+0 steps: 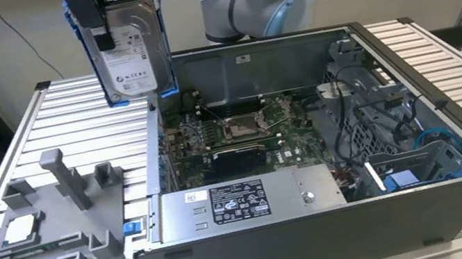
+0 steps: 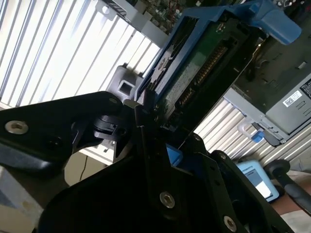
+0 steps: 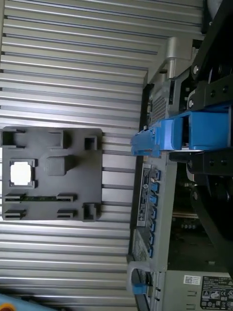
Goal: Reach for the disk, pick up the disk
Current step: 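Pick up the disk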
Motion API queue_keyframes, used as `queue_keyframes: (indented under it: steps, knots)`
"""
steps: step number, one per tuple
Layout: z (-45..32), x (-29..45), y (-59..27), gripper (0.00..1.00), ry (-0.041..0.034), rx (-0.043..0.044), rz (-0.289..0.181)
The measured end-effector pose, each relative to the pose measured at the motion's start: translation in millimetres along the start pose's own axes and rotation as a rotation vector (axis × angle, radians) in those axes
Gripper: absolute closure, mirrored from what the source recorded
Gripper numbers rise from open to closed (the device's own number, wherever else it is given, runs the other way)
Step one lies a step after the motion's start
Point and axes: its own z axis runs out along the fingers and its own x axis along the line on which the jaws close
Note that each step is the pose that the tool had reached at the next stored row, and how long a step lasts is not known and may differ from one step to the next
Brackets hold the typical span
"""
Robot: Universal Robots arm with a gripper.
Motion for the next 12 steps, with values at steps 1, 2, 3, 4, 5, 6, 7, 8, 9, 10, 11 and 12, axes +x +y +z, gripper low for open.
queue_keyframes:
  steps: [1,2,3,4,5,6,7,8,9,10,11,12]
  knots:
    - [0.0,0.2,-3.0,1.00,0.0000,0.0000,0.000]
    - [0.0,0.4,-5.9,1.00,0.0000,0.0000,0.000]
    - [0.1,0.6,-8.8,1.00,0.0000,-0.0001,0.000]
    - [0.1,0.7,-11.5,1.00,0.0000,-0.0001,0.000]
    - [0.1,0.9,-14.4,1.00,0.0000,-0.0001,0.000]
    - [0.1,1.1,-17.1,1.00,-0.0001,0.0000,0.000]
    - [0.1,1.2,-19.7,1.00,0.0000,-0.0001,0.000]
    - [0.1,1.4,-22.6,1.00,0.0000,-0.0001,0.000]
    - [0.1,1.6,-25.2,1.00,0.0000,-0.0001,0.000]
    - [0.2,1.7,-27.7,1.00,0.0000,-0.0001,0.000]
    - [0.2,1.9,-30.4,1.00,0.0000,-0.0001,0.000]
    - [0.2,2.0,-32.9,1.00,0.0000,-0.0001,0.000]
